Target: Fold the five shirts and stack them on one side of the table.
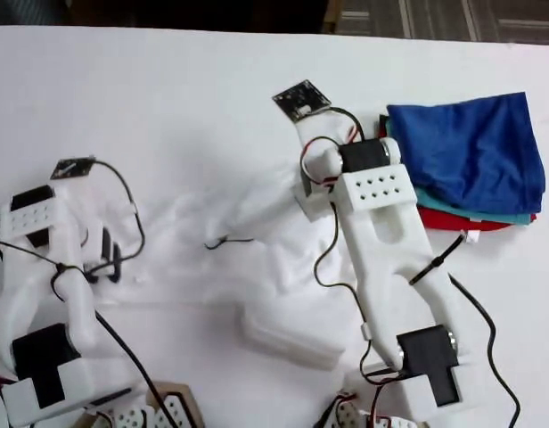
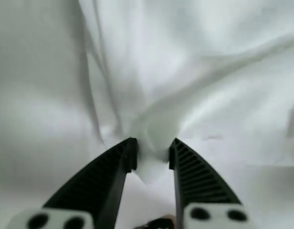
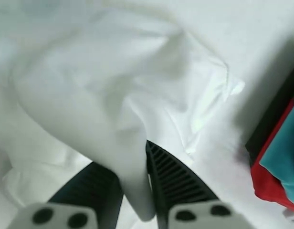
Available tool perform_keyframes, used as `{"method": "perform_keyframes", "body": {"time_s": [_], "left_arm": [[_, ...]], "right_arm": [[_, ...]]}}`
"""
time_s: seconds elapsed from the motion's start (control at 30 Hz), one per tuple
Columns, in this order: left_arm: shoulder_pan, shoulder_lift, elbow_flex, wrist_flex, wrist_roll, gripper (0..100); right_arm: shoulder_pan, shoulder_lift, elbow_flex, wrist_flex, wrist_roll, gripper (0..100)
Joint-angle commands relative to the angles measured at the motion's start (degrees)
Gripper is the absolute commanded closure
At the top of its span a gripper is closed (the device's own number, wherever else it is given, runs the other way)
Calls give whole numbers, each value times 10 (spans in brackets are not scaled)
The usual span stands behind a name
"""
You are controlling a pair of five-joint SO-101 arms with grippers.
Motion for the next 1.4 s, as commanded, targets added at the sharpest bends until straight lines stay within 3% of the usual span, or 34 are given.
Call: {"method": "perform_keyframes", "body": {"time_s": [0.0,0.33,0.67,0.87,0.93,1.07,1.27,1.37], "left_arm": [[-4,-28,-4,28,-13,783],[-33,-58,6,33,-17,771],[-31,-58,91,-78,-15,771],[-31,-58,85,-83,-14,775],[-30,-58,85,-83,-15,805],[-14,-57,89,-83,-31,988],[-6,-63,76,-69,-31,975],[-7,-63,34,-24,-32,975]], "right_arm": [[-2,-35,-4,-9,-3,981],[-1,-35,-4,-9,-2,981],[-2,-36,-4,-9,-3,981],[-2,-36,-4,-9,-3,981],[-2,-36,-4,-9,-3,981],[-2,-36,-4,-9,-3,981],[-2,-36,-4,-9,-3,981],[-3,-40,-30,-8,-4,981]]}}
